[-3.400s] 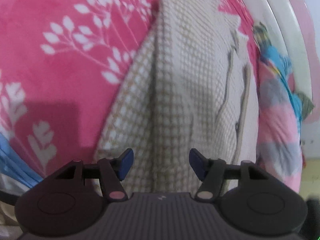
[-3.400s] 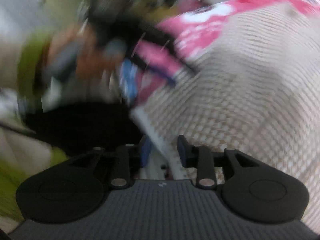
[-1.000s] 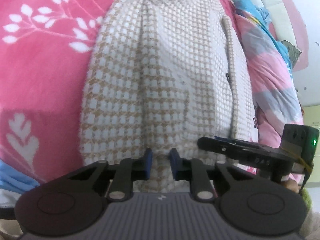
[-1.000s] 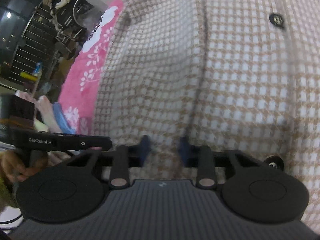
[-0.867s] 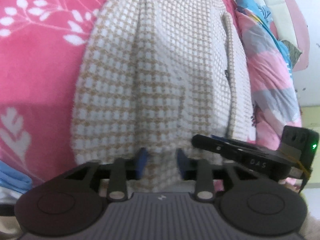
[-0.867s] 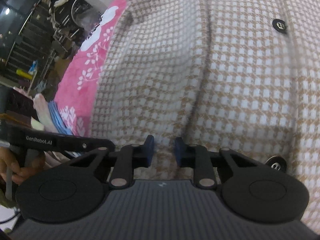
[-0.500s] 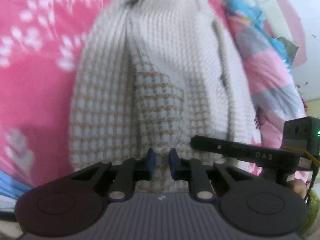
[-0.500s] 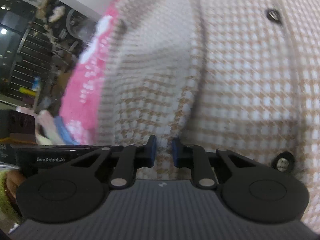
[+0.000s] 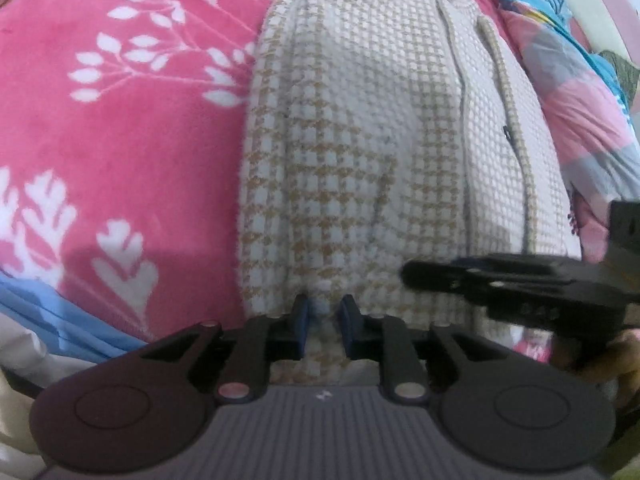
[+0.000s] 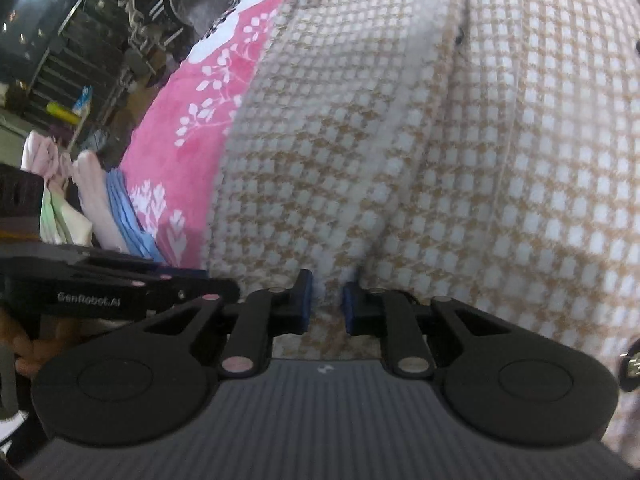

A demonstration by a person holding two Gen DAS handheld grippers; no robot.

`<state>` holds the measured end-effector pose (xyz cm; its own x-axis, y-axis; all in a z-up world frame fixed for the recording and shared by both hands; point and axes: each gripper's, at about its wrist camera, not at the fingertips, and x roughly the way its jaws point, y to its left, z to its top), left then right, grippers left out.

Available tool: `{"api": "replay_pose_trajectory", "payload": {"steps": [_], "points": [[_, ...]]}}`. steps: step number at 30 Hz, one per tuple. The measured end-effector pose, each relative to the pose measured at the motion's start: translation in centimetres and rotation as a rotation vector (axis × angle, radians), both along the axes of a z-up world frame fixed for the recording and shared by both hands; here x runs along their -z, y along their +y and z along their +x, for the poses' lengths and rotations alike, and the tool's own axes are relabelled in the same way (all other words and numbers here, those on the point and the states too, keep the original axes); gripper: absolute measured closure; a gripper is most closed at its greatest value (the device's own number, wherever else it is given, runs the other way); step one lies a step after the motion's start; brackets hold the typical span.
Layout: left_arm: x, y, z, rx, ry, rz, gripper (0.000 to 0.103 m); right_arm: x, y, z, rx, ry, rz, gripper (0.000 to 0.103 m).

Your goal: Fold clothes

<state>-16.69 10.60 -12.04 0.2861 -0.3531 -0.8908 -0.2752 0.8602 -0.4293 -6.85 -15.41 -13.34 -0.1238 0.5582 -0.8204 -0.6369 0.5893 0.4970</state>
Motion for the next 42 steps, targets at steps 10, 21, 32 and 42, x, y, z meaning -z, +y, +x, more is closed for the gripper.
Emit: {"api": "replay_pose_trajectory", "payload": {"steps": [10, 21, 32, 42], "points": [[-6.3, 2.4, 2.1, -0.041, -0.169, 0.104, 0.071, -5.1, 1.4, 0.2, -0.018, -0.385, 0.000, 0.084], [-3.4, 6.3, 20.1, -0.094, -0.321, 0.222, 0.043, -1.2, 3.6, 0.9, -0.041, -0.277, -0.031, 0.084], [1.2, 12.0, 22.0, -0.274, -0.325, -0.112, 0.084, -0.6, 4.2, 0.9, -0.024, -0.227, -0.022, 0.083], [5.0, 15.9, 21.9, -0.301, -0.310, -0.204, 0.076, 0.6, 4.4, 2.0, -0.008, -0.155, 0.008, 0.083]]}}
